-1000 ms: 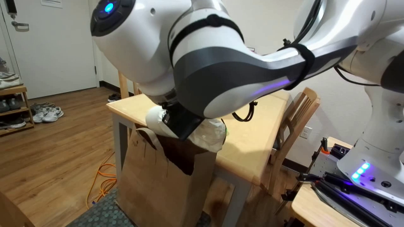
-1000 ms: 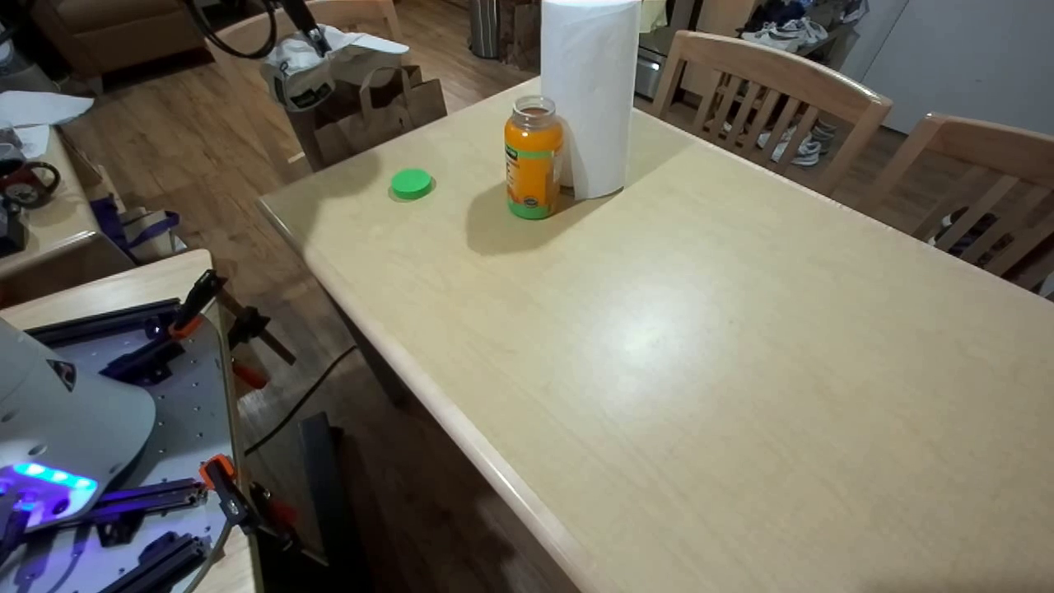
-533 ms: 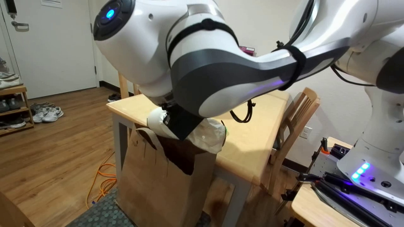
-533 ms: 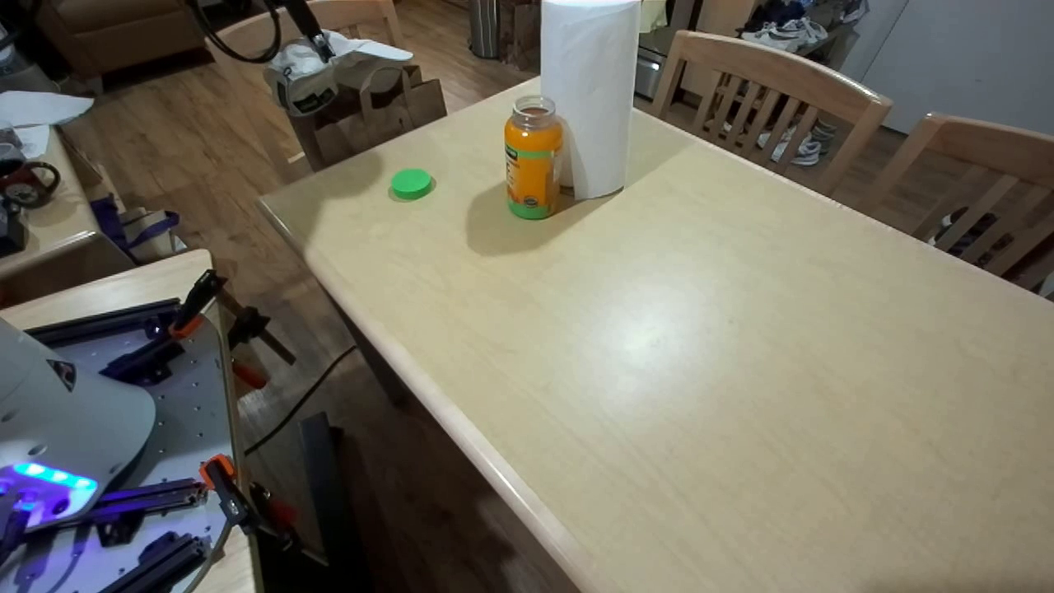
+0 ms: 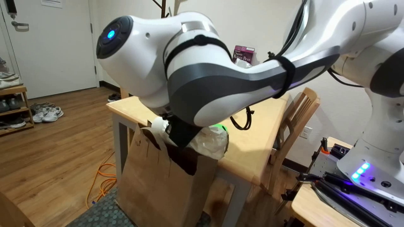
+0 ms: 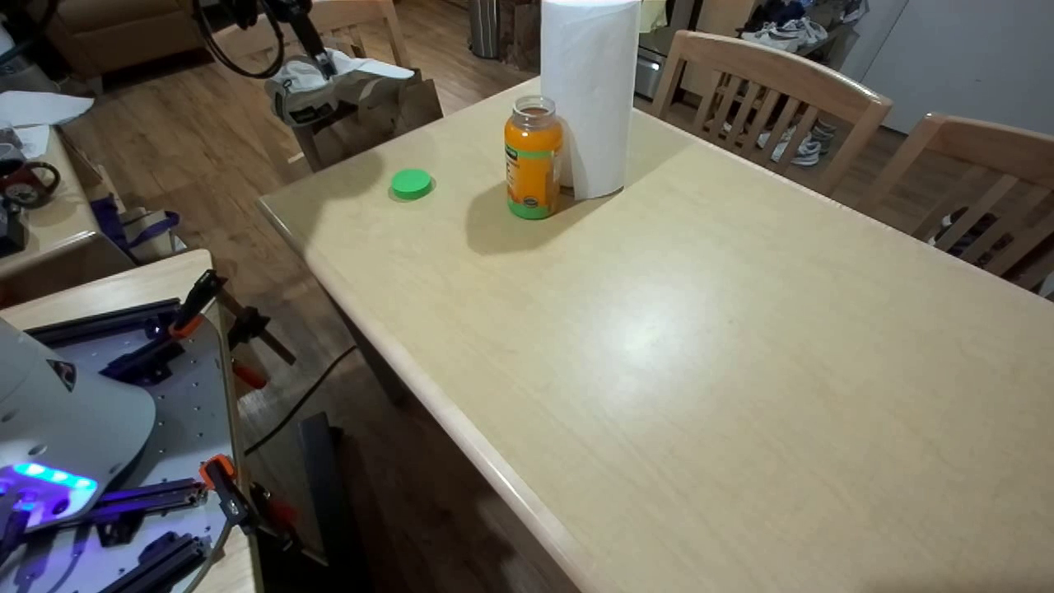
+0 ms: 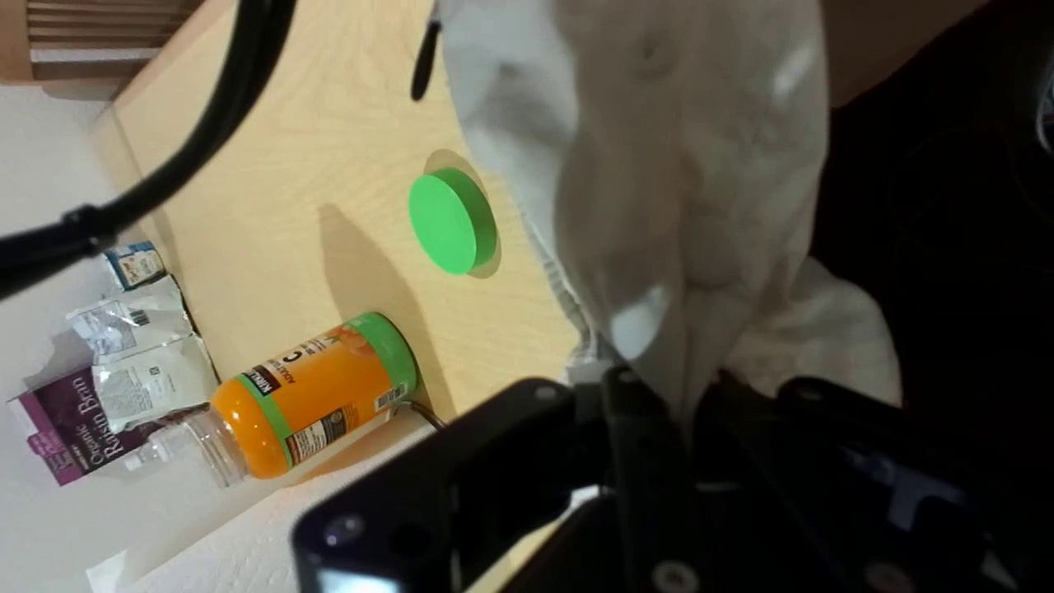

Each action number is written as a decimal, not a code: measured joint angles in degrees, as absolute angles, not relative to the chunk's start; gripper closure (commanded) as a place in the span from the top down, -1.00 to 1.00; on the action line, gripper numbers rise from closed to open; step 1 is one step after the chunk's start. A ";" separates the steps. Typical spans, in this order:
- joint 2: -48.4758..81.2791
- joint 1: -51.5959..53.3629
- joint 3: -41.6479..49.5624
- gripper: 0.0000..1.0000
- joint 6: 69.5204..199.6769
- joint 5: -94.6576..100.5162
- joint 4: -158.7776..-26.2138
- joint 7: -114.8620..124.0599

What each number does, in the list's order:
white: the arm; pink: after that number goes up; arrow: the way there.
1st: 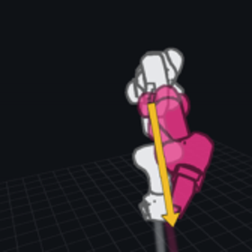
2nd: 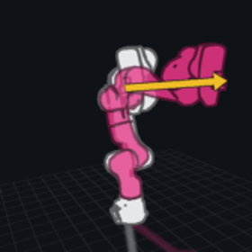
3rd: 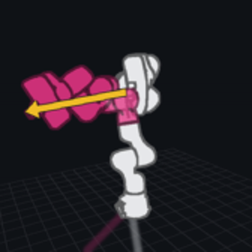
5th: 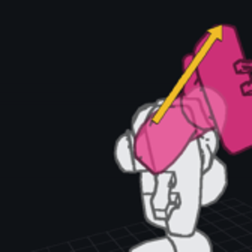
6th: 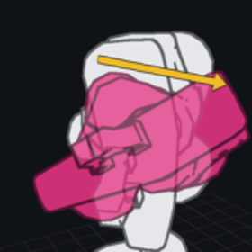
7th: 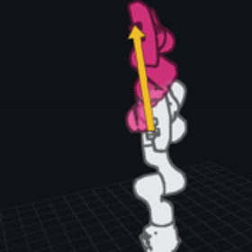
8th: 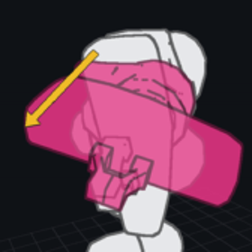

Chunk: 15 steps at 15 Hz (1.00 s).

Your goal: Put the cap in the bag

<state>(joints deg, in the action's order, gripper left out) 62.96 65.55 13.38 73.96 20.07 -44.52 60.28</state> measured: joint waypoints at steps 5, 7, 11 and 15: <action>63.34 65.62 12.98 0.05 73.96 19.97 -44.33 60.28; 63.34 65.92 12.84 0.30 73.97 19.97 -43.93 60.28; 63.33 66.84 12.84 0.83 74.09 19.98 -42.62 60.28; 63.22 67.87 13.09 1.00 74.56 20.43 -40.48 60.31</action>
<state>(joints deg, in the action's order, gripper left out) 63.22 67.87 13.09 74.56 20.43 -40.48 60.31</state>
